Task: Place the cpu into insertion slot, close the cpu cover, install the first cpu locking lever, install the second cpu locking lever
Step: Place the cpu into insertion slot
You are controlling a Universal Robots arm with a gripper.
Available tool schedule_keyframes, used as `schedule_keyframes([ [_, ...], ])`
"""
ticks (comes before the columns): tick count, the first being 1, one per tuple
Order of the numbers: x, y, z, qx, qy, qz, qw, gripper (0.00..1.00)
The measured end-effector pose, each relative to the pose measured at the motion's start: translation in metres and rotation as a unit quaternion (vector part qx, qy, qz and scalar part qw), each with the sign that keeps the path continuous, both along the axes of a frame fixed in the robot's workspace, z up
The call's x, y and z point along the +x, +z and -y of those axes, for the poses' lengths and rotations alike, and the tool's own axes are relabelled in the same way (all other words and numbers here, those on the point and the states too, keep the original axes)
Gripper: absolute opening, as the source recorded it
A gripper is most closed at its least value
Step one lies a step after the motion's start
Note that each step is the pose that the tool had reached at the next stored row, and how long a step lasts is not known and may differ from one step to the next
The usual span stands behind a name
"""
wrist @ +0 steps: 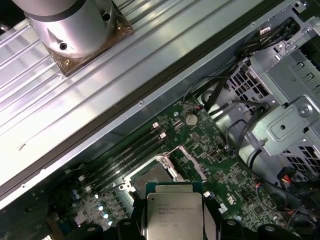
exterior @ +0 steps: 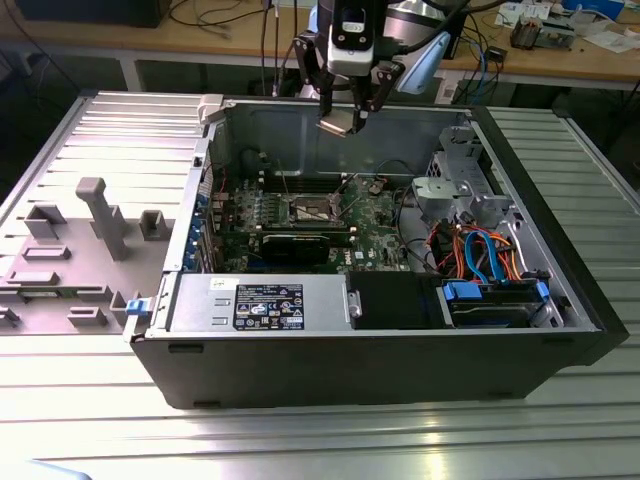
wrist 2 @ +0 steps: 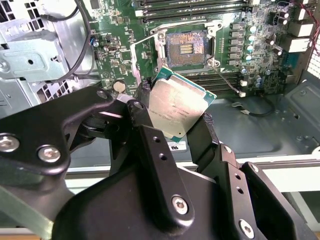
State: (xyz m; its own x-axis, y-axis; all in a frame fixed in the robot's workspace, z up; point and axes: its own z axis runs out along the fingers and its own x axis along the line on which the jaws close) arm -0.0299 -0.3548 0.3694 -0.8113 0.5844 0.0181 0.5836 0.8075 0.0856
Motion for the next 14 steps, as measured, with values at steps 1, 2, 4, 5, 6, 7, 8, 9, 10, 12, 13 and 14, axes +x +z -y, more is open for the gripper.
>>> schedule_keyframes([
  [1,0.0000,-0.0002,0.0000,0.0000,-0.002,0.0000,1.00000,0.54],
  [2,-0.0002,-0.0004,0.0000,0.0000,-0.005,0.0000,0.99999,0.54],
  [4,-0.0004,-0.0008,0.0000,0.0000,-0.008,0.0000,0.99997,0.54],
  [5,-0.0005,-0.0010,0.0000,0.0000,-0.010,0.0000,0.99995,0.54],
  [6,-0.0006,-0.0012,0.0000,0.0000,-0.012,0.0000,0.99993,0.54],
  [7,-0.0007,-0.0015,0.0000,0.0000,-0.014,0.0000,0.99990,0.54],
  [8,-0.0008,-0.0017,0.0000,0.0000,-0.016,0.0000,0.99987,0.54],
  [9,-0.0008,-0.0018,0.0000,0.0000,-0.017,0.0000,0.99985,0.54],
  [10,-0.0008,-0.0021,0.0000,0.0000,-0.019,0.0000,0.99981,0.54],
  [12,-0.0009,-0.0023,0.0000,0.0000,-0.022,0.0000,0.99975,0.54],
  [13,-0.0009,-0.0025,0.0000,0.0000,-0.024,0.0000,0.99971,0.54],
  [14,-0.0009,-0.0025,0.0000,0.0000,-0.026,0.0000,0.99967,0.54],
])
